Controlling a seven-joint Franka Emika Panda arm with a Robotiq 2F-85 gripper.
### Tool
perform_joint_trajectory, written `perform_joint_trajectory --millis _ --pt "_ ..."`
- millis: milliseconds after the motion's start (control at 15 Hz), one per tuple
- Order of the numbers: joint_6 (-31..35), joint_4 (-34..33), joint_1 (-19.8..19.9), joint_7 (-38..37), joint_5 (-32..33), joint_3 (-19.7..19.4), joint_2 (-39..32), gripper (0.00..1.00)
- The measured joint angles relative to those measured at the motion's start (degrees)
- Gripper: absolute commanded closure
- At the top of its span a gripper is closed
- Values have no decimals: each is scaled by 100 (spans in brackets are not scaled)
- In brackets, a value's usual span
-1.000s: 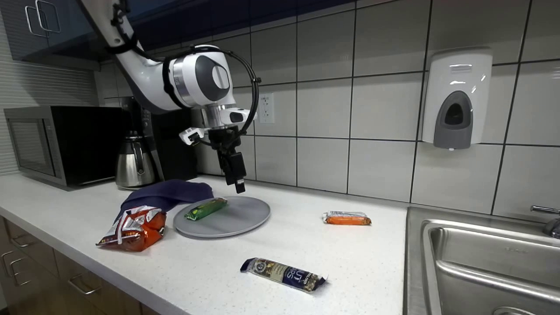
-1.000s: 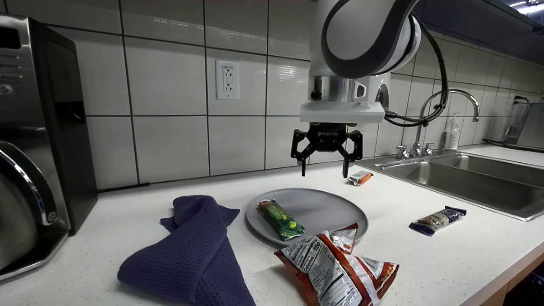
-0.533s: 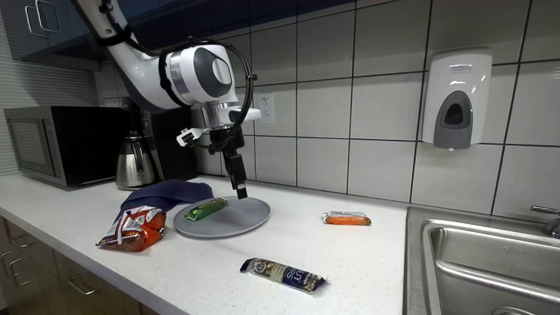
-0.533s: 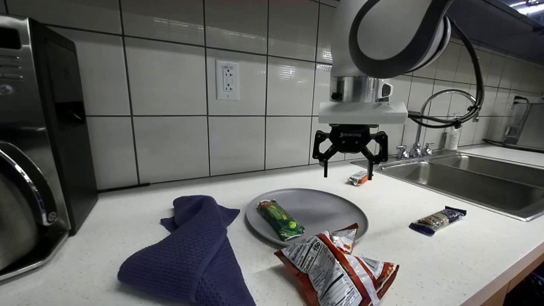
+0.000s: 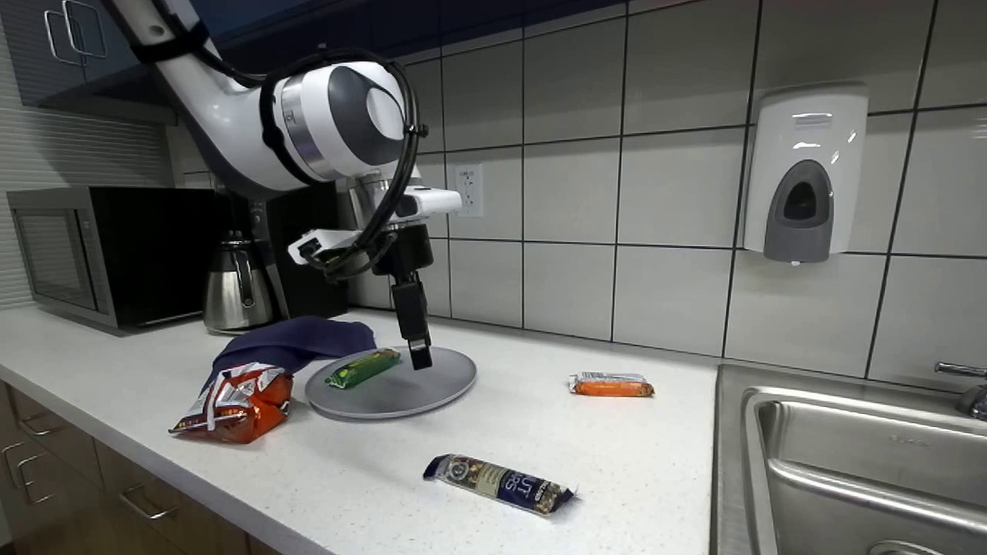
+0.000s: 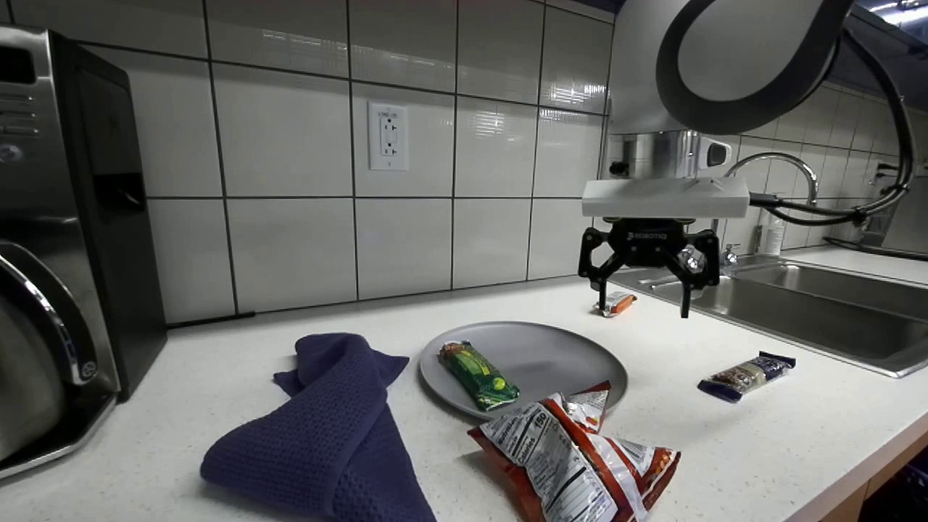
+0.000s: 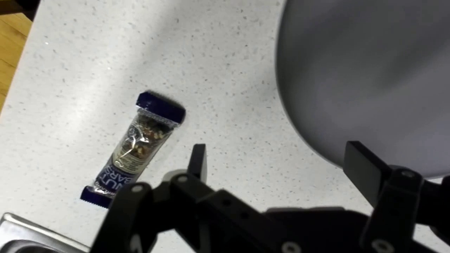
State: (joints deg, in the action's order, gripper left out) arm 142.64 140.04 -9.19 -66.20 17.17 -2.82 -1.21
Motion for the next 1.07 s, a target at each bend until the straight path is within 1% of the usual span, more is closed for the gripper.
perform_joint_trajectory --millis 267,667,1067 --pt "-73 384 159 -315 84 32 385 0" --pt "-355 852 478 -515 90 176 948 0" --pt "-453 1138 870 -557 90 226 1205 0"
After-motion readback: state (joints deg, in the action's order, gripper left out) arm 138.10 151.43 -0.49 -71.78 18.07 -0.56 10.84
